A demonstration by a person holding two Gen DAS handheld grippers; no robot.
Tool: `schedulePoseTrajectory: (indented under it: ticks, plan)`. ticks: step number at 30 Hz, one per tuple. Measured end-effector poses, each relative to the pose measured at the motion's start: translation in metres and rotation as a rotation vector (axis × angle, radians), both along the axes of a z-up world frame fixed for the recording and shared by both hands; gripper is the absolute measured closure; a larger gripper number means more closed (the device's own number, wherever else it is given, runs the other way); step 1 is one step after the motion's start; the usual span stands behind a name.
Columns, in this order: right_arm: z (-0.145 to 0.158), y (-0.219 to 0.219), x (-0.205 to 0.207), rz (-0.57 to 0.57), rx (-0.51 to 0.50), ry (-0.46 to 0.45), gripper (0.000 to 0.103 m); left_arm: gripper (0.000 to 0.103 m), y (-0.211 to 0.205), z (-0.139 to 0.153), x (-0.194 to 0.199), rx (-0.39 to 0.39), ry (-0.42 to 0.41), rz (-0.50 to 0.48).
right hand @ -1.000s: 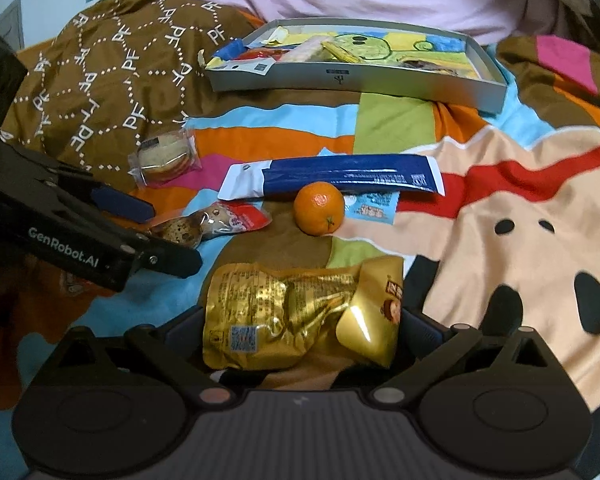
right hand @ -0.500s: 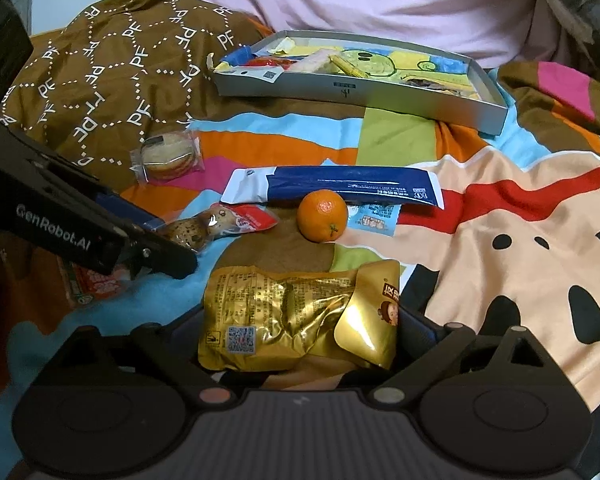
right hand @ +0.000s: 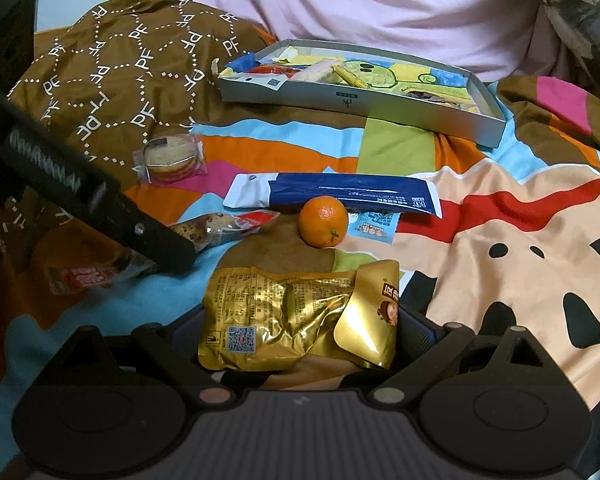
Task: Organize snacks
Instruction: 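Close the left gripper on the red-labelled quail-egg pack while the right holds the gold pack, then lift the quail-egg pack and gold foil pack and carry both toward the tray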
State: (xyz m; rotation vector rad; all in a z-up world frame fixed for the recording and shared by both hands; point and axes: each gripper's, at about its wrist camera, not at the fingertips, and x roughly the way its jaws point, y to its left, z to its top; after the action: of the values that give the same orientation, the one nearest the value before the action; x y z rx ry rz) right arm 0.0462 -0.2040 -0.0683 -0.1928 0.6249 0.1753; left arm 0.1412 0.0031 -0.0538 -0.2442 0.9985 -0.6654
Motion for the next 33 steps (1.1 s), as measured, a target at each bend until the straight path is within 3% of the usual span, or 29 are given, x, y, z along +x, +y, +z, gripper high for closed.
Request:
schedulePoseTrajectory:
  ticks: [10, 22, 33]
  plan:
    - [0.000, 0.017, -0.011, 0.030, -0.130, -0.085, 0.005, 0.055, 0.002, -0.001, -0.003, -0.023, -0.011, 0.014]
    - [-0.001, 0.023, -0.016, 0.045, -0.196, -0.131, 0.005, 0.055, 0.006, -0.001, -0.005, -0.100, -0.010, 0.032]
    - [0.009, 0.024, -0.022, 0.063, -0.281, -0.259, 0.005, 0.055, 0.015, 0.016, -0.011, -0.145, -0.161, 0.102]
